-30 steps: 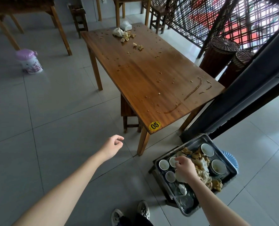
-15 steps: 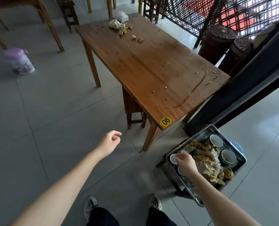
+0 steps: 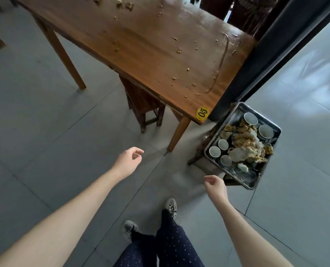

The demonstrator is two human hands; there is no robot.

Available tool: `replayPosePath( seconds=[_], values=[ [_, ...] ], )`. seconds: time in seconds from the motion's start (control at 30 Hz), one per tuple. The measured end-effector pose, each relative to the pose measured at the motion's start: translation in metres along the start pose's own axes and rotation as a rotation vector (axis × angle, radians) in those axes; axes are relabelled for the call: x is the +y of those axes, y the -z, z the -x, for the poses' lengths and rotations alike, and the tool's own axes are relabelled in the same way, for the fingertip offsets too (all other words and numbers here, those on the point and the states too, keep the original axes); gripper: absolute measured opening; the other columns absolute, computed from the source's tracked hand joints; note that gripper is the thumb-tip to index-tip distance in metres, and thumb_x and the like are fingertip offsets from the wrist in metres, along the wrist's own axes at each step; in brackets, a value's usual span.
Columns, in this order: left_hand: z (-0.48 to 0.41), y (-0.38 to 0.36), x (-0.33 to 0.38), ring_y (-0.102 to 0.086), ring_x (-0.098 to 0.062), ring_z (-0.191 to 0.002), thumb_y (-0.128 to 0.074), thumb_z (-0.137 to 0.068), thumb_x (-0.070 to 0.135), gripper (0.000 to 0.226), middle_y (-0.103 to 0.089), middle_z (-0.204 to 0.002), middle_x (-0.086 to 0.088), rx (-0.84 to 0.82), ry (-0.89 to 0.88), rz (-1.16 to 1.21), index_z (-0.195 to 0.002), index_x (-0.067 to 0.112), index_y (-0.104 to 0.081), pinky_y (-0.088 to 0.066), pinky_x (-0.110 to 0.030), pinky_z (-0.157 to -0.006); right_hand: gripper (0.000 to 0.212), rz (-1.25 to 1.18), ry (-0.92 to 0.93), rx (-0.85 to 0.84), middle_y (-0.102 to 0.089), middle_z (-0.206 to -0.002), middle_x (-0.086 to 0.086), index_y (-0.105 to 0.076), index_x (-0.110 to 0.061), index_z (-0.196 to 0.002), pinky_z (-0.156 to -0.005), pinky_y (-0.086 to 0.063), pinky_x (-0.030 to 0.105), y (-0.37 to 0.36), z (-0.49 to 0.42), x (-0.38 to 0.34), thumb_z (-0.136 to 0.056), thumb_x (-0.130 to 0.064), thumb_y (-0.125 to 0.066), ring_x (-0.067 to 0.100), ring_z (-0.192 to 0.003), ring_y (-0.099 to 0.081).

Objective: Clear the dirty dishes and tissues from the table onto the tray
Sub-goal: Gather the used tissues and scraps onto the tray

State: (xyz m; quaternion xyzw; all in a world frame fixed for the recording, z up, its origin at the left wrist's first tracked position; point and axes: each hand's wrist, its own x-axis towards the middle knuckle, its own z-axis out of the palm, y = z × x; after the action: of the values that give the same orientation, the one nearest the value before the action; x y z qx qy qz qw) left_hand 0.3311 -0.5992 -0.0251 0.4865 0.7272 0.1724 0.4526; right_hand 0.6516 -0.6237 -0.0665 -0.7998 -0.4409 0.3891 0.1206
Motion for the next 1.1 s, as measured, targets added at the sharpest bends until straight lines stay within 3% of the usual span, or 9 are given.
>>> replayPosePath(
  seconds=[0.13,0.4,0.57,0.73,0.97,1.1],
  values=[
    [-0.015,-0.006,-0.003,-0.058,-0.017,-0.104,-0.052,-0.094,0.012,0.022,-0.064,-0.109,-0.001,-0.065,0.0,-0.008,-0.112,0.018,-0.062,-0.046,-0.031,-0.093,0.023,-0.002,-0.05,0.034,-0.07,-0.1,0.006,-0.069,-0.01,-0.103,-0.085,-0.046,0.03,0.0,-0.01,0.005,-0.086,-0.006,-0.054,0.022,-0.098,-0.063],
    [-0.054,0.011,0.0,-0.057,-0.017,-0.104,-0.05,-0.095,0.012,0.02,-0.062,-0.109,0.0,-0.052,0.035,-0.01,-0.11,0.021,-0.061,-0.047,-0.03,-0.084,0.026,-0.012,-0.082,0.004,-0.069,-0.103,0.009,-0.067,-0.009,-0.105,-0.081,-0.045,0.027,-0.006,-0.05,-0.019,-0.086,-0.003,-0.05,0.022,-0.096,-0.061],
    [-0.078,0.031,0.002,-0.057,-0.018,-0.104,-0.051,-0.094,0.011,0.018,-0.063,-0.108,-0.002,-0.018,0.026,0.009,-0.105,0.022,-0.061,-0.046,-0.032,-0.089,0.025,0.007,-0.049,-0.035,-0.068,-0.104,0.005,-0.068,-0.012,-0.103,-0.089,-0.047,0.031,-0.013,-0.069,-0.051,-0.086,-0.005,-0.051,0.021,-0.1,-0.061],
    [-0.097,0.045,0.004,-0.058,-0.017,-0.102,-0.052,-0.094,0.013,0.017,-0.063,-0.106,0.0,-0.05,0.001,0.013,-0.102,0.026,-0.059,-0.044,-0.027,-0.081,0.022,-0.001,-0.052,-0.012,-0.068,-0.099,0.0,-0.067,-0.021,-0.095,-0.074,-0.042,0.024,-0.017,-0.074,-0.076,-0.085,-0.008,-0.052,0.016,-0.091,-0.061],
    [-0.131,0.057,0.013,-0.057,-0.014,-0.1,-0.051,-0.095,0.014,0.017,-0.061,-0.104,0.003,-0.103,-0.024,-0.014,-0.104,0.027,-0.057,-0.04,-0.019,-0.07,0.024,-0.017,-0.093,0.053,-0.068,-0.103,0.003,-0.068,-0.015,-0.101,-0.086,-0.047,0.03,-0.022,-0.074,-0.095,-0.086,-0.007,-0.051,0.019,-0.098,-0.061],
    [-0.143,0.062,0.013,-0.057,-0.014,-0.099,-0.05,-0.096,0.014,0.016,-0.061,-0.106,0.002,-0.118,-0.016,-0.027,-0.105,0.026,-0.058,-0.04,-0.02,-0.072,0.025,-0.029,-0.102,0.078,-0.067,-0.102,0.003,-0.068,-0.014,-0.102,-0.083,-0.046,0.029,-0.026,-0.076,-0.106,-0.086,-0.006,-0.051,0.019,-0.096,-0.06]
  ],
)
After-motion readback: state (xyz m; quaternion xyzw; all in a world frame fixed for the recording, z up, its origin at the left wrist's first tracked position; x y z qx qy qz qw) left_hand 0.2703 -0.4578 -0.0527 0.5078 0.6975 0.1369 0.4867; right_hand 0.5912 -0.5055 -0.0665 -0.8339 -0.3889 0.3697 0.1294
